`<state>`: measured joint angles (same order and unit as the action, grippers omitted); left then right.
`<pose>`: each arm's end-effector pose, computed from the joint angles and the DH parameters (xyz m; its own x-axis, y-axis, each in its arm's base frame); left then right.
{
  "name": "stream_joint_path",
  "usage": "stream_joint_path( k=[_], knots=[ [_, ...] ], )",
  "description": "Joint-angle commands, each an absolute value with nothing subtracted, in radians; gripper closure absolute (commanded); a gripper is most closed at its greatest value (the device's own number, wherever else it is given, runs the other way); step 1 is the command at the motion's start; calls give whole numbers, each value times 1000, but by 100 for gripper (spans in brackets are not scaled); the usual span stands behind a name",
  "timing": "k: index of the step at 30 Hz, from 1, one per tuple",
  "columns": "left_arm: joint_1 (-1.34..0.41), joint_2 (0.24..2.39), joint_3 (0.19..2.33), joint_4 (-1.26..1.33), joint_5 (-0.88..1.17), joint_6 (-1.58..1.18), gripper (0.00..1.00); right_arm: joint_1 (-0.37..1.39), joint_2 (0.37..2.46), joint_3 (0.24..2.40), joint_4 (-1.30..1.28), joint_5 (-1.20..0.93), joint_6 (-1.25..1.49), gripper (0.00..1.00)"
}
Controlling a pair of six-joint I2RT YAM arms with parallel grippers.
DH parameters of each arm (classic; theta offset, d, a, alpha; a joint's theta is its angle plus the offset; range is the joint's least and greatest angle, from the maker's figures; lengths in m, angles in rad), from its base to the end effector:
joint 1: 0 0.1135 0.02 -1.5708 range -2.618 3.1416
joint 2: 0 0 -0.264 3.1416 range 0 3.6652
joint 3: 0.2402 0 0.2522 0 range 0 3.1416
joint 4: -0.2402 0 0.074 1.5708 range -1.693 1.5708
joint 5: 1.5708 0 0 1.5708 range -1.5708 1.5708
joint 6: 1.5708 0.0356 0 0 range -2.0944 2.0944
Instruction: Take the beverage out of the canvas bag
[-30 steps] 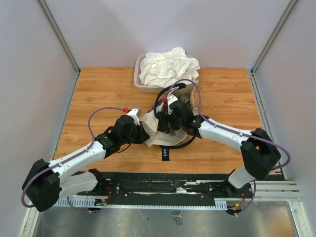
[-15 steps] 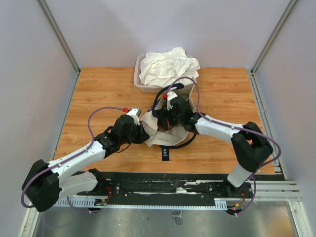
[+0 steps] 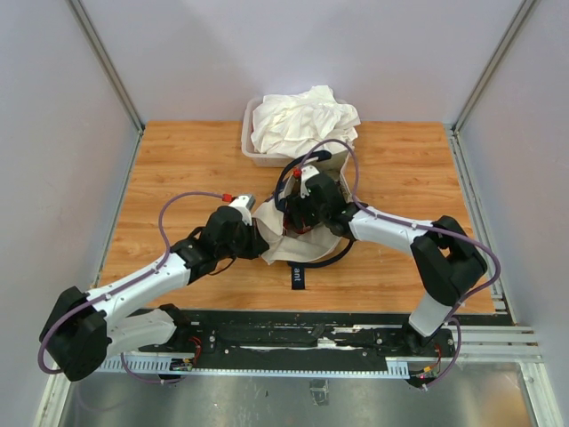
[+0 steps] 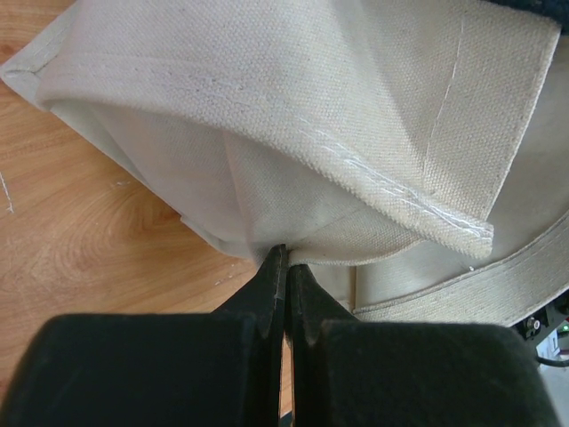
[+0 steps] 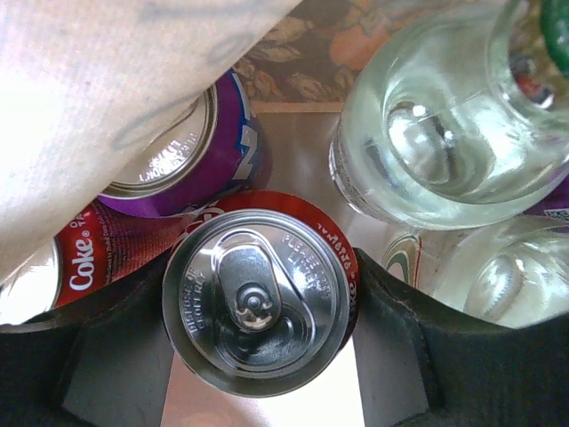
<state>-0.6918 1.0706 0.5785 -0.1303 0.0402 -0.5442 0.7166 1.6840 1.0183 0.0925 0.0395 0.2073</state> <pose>0.1736 -0.1457 0.2184 -0.7271 -0.0694 -0.6830 0.3344 0.8330 -0.4407 0.2811 0.2430 0.2123 -0.5301 -0.1890 -0.8266 -0.5336 0.8320 0.1520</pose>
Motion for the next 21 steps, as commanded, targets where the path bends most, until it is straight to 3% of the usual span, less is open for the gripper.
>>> stream_joint_path(
  k=[1, 13, 21],
  knots=[
    [-707, 1106, 583, -232, 58, -516, 100, 710, 1622, 1004, 101, 58, 165, 99],
    [-707, 1149, 603, -219, 69, -496, 100, 712, 1315, 1091, 18, 13, 14, 99],
    [-707, 1153, 612, -221, 77, -491, 100, 712, 1052, 1121, -5, 192, -100, 99]
  ],
)
